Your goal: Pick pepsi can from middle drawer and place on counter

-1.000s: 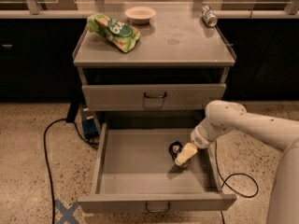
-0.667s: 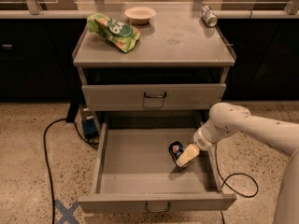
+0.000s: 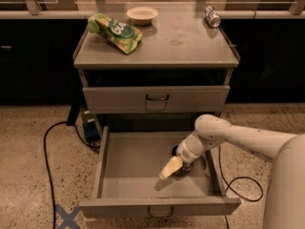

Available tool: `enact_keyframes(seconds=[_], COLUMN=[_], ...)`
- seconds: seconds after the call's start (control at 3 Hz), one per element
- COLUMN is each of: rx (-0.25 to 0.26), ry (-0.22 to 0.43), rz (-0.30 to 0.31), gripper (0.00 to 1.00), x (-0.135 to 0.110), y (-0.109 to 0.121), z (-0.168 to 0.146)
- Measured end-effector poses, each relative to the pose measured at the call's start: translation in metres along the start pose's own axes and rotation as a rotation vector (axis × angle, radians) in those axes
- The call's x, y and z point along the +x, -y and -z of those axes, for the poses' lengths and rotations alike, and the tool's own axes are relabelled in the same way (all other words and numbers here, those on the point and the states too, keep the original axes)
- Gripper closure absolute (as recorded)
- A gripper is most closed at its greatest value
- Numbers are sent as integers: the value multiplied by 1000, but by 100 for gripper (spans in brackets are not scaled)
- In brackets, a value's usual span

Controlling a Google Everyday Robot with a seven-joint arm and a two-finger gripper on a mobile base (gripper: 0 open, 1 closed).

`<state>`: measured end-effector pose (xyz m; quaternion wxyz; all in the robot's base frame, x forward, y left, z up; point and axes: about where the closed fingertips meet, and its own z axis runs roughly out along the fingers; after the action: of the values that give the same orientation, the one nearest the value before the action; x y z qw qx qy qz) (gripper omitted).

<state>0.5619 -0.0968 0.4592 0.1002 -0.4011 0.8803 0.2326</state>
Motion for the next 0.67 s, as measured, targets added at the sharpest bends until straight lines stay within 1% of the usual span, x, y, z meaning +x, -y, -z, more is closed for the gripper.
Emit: enact_keyframes(seconds=[0.33, 0.67], rx=[-49, -49], ry=[-29, -29], rz=[-28, -28], gripper=[0, 0], x=[-14, -14], y=[11, 11], z=[-68, -68])
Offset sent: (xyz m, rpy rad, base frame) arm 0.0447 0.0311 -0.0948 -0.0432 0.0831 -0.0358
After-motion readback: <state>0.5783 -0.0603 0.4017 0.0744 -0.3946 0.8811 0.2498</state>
